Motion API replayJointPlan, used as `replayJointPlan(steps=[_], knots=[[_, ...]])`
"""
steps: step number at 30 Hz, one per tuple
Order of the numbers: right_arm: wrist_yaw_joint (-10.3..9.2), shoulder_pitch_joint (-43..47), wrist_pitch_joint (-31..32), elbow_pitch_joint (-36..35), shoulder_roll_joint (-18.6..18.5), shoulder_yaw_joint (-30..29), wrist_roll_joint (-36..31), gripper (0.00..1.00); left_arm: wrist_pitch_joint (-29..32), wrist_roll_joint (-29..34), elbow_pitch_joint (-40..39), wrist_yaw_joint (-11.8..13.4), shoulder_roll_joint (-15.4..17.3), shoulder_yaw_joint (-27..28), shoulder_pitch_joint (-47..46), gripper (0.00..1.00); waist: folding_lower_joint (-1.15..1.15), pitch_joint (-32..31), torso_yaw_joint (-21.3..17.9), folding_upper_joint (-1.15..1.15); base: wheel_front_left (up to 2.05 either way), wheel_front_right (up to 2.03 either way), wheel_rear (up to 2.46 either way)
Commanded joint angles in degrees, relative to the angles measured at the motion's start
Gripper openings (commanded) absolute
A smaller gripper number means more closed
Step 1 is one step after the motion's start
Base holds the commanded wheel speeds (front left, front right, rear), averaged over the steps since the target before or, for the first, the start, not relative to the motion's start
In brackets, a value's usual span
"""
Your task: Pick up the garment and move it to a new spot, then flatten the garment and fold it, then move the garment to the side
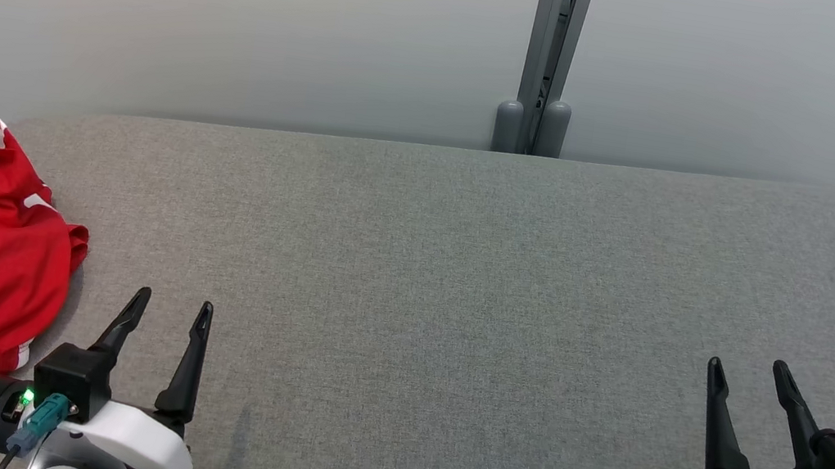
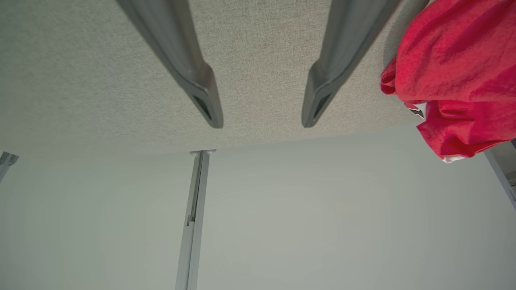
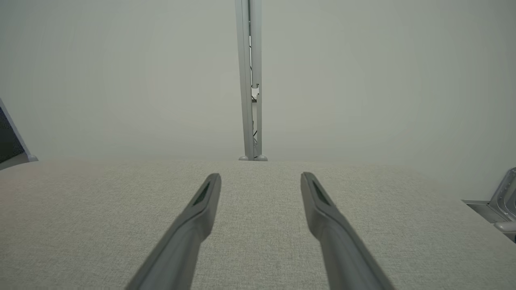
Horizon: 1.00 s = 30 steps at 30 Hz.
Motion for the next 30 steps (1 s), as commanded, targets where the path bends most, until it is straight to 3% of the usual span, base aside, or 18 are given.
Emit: replayJointPlan(steps=[1,21,30], knots=[[0.12,-0.61,-0.7,0.18,-0.2,0.04,-1.04,1.0,-0.59,1.36,0.12,-0.03,0.07,0.24,-0.3,1.0,0.0,0.01,0.03,0.0,0.0,0.0,0.0],[0.11,-0.6,-1.11,0.77,0.31,-0.73,-2.48,1.0,-1.03,2.47,0.98,-0.57,-0.8,1.46,-0.73,1.0,0.0,0.06,0.5,0.0,0.0,0.0,0.0],[0.11,-0.67,-1.11,-0.24,0.74,-0.76,-0.59,1.0,-1.02,2.02,0.72,-0.59,-1.19,2.57,-1.75,1.0,0.0,0.07,4.94,0.0,0.0,0.0,0.0]])
